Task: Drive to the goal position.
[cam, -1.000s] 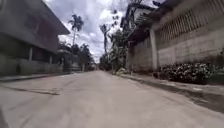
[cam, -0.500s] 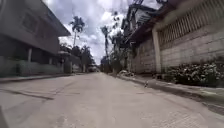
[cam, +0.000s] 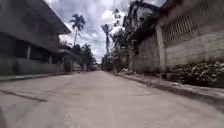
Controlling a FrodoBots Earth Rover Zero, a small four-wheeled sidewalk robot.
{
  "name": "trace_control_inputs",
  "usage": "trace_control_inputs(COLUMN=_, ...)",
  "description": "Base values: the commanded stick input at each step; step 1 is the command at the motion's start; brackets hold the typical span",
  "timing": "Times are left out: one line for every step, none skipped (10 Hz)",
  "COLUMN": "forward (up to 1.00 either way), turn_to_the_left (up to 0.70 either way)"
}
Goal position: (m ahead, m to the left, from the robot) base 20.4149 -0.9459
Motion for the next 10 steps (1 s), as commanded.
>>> trace_control_inputs(forward=0.5, turn_to_the_left=-0.06)
trace_control_inputs(forward=0.5, turn_to_the_left=-0.06)
trace_control_inputs(forward=0.5, turn_to_the_left=-0.05)
trace_control_inputs(forward=0.5, turn_to_the_left=-0.05)
trace_control_inputs(forward=0.5, turn_to_the_left=-0.05)
trace_control_inputs(forward=0.5, turn_to_the_left=-0.05)
trace_control_inputs(forward=0.5, turn_to_the_left=-0.05)
trace_control_inputs(forward=0.5, turn_to_the_left=-0.05)
trace_control_inputs(forward=0.5, turn_to_the_left=-0.05)
trace_control_inputs(forward=0.5, turn_to_the_left=-0.05)
